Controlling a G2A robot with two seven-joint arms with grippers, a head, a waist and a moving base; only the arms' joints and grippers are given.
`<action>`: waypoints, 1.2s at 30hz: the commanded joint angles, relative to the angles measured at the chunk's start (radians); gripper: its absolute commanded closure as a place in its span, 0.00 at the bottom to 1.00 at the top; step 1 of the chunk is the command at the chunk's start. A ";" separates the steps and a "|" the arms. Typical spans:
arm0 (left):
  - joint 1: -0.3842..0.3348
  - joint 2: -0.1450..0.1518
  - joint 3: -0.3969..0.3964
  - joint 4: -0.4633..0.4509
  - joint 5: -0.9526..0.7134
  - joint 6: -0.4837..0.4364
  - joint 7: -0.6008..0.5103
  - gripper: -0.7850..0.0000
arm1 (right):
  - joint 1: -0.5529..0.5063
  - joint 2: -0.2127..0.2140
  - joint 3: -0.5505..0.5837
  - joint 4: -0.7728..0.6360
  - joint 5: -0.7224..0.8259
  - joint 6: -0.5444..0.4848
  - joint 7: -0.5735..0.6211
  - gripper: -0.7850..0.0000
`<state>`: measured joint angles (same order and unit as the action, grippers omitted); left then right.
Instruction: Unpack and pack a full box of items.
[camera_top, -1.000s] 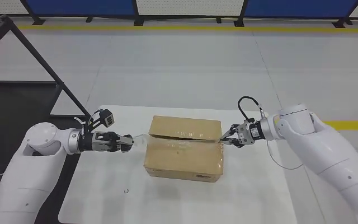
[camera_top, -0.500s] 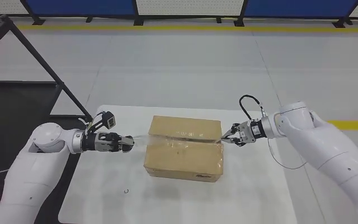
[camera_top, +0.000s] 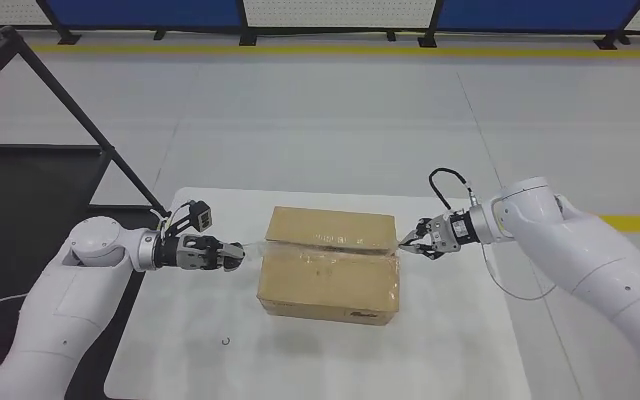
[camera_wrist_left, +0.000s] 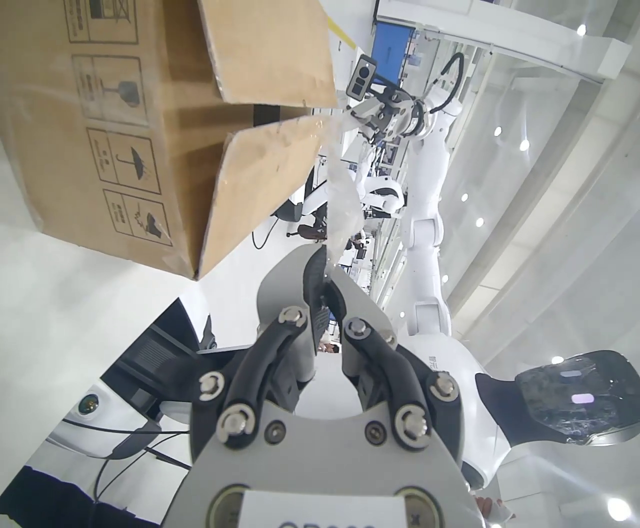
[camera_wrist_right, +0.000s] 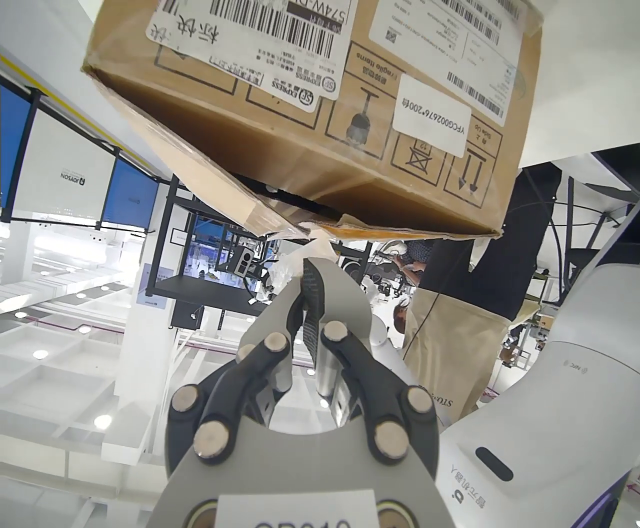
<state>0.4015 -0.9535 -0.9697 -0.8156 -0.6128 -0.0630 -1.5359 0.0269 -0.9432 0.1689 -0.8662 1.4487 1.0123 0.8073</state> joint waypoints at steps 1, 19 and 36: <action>-0.011 -0.001 0.010 0.019 0.013 -0.007 0.000 1.00 | -0.002 -0.003 0.001 0.008 0.001 0.000 -0.002 1.00; -0.072 -0.038 0.068 0.142 0.015 -0.046 0.000 1.00 | 0.000 -0.049 0.001 0.064 0.008 0.000 -0.034 1.00; -0.113 -0.077 0.106 0.255 0.014 -0.048 0.000 1.00 | -0.009 -0.069 0.001 0.124 -0.011 0.000 -0.006 1.00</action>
<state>0.2895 -1.0297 -0.8644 -0.5648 -0.5982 -0.1095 -1.5359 0.0186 -1.0117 0.1700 -0.7446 1.4407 1.0123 0.7987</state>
